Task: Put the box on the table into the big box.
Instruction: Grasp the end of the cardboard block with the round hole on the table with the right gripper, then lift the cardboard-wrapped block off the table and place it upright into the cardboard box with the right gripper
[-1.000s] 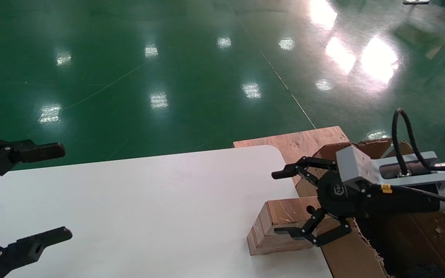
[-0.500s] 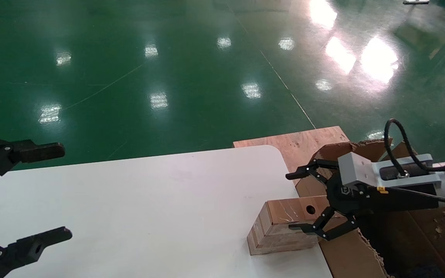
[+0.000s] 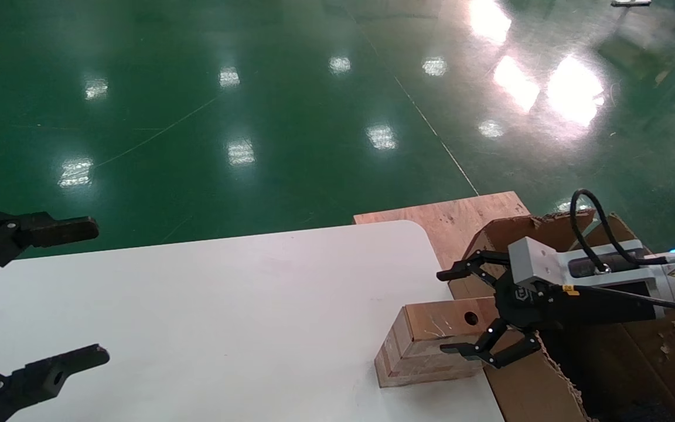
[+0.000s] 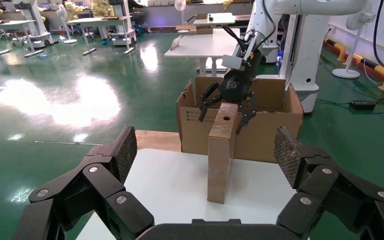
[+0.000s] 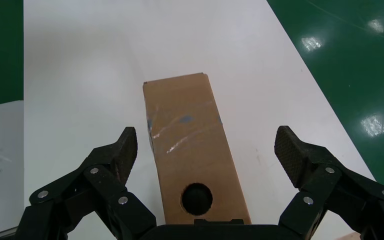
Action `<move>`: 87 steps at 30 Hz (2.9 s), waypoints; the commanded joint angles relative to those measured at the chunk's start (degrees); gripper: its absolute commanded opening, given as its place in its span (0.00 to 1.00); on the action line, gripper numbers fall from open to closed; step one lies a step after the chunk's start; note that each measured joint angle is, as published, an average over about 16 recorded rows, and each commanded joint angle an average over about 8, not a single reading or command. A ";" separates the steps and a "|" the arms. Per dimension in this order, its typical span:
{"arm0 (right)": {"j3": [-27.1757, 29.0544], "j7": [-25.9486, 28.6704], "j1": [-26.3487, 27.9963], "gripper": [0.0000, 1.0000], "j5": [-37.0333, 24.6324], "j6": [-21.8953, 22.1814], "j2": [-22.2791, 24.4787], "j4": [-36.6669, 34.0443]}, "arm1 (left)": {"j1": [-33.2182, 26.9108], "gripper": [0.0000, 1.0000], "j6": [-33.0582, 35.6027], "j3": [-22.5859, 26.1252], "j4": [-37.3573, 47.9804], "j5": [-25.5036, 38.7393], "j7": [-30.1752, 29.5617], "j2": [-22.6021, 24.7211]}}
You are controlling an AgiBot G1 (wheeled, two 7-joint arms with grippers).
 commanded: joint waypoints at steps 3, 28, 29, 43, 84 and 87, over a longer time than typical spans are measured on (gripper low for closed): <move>-2.03 -0.77 0.90 1.00 0.64 -0.02 0.20 -0.85 | 0.00 1.00 0.00 0.00 0.00 0.00 0.00 0.00; -11.49 -3.58 6.68 0.82 1.11 0.06 0.13 -4.33 | 0.01 1.00 -0.02 0.01 0.01 -0.01 0.01 -0.01; -11.45 -3.57 6.66 0.69 1.11 0.06 0.13 -4.31 | 0.01 1.00 -0.02 0.01 0.01 -0.01 0.01 -0.01; -10.87 -3.47 6.19 0.00 1.04 0.06 0.14 -4.03 | 0.01 1.00 -0.02 0.01 0.01 -0.02 0.01 -0.01; -9.51 5.77 7.87 0.00 11.07 0.83 5.65 3.77 | 0.01 0.00 -0.01 0.02 0.02 -0.02 0.02 -0.01; -8.20 9.20 10.45 0.00 13.35 1.28 8.75 5.13 | 0.00 0.00 -0.01 0.02 0.02 -0.02 0.02 -0.01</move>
